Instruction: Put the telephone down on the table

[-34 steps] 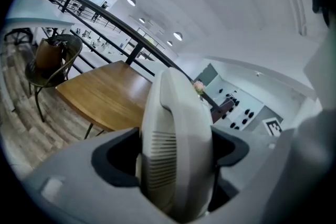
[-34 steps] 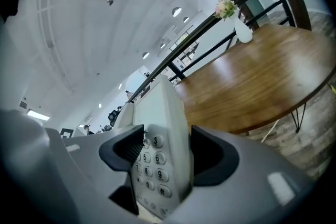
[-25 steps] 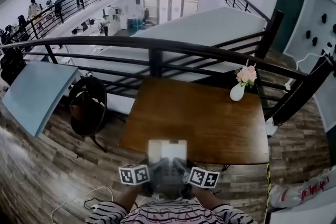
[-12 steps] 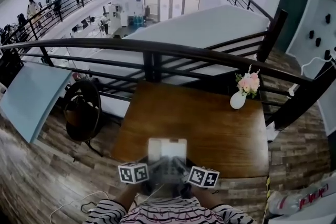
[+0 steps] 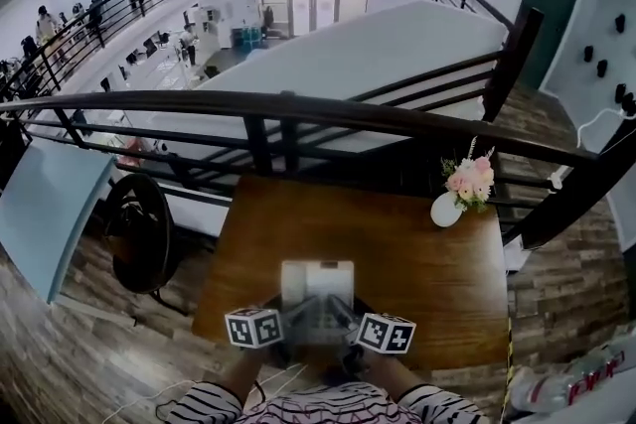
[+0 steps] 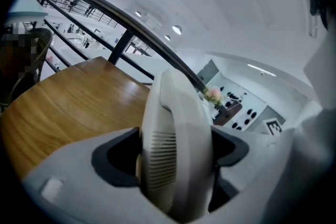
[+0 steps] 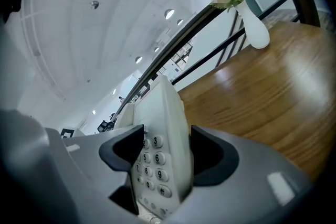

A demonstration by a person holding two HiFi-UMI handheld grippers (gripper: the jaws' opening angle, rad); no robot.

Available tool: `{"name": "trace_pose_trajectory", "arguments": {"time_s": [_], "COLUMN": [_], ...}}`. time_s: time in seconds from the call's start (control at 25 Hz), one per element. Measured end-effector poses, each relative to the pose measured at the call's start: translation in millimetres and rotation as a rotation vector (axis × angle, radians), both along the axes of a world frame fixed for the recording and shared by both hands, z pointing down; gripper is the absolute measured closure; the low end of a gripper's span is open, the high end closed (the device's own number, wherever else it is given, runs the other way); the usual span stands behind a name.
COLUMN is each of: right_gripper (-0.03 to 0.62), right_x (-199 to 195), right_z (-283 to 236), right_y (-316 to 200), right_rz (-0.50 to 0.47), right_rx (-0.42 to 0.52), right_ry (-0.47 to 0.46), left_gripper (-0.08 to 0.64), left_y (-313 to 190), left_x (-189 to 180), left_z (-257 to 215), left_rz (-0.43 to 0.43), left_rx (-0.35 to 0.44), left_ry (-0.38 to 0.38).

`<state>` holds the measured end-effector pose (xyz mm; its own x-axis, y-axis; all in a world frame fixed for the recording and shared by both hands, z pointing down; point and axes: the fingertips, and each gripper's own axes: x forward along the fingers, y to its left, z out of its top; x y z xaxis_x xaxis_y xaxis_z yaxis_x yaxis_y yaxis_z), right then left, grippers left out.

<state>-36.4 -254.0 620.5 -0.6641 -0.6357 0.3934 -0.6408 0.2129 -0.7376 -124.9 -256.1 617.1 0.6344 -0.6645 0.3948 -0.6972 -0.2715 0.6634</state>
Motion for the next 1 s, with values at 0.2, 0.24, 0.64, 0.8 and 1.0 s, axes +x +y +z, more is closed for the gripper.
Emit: {"name": "trace_pose_trajectory", "arguments": {"time_s": [0.2, 0.24, 0.64, 0.8, 1.0], "right_gripper": [0.322, 0.322, 0.322, 0.322, 0.322], "right_x": [10.2, 12.2, 30.3, 40.0, 46.9], "right_z": [10.1, 12.5, 44.8, 59.3, 73.3], "right_y": [-65.0, -76.7, -175.0, -208.5, -248.9], "right_rz": [0.008, 0.011, 0.041, 0.053, 0.064], "right_rx": [-0.007, -0.009, -0.018, -0.027, -0.029], "right_ry": [-0.004, -0.007, -0.023, -0.027, -0.028], "left_gripper": [0.169, 0.169, 0.169, 0.17, 0.17], "left_y": [-64.9, -76.8, -178.7, -213.3, -254.5], "left_x": [10.8, 12.9, 31.8, 41.8, 48.6], "left_z": [11.1, 13.1, 45.5, 59.3, 72.2], "left_rz": [0.005, 0.008, 0.041, 0.048, 0.053], "left_rx": [-0.016, -0.017, -0.021, -0.025, -0.022], "left_ry": [-0.005, -0.006, -0.02, -0.023, -0.024]}}
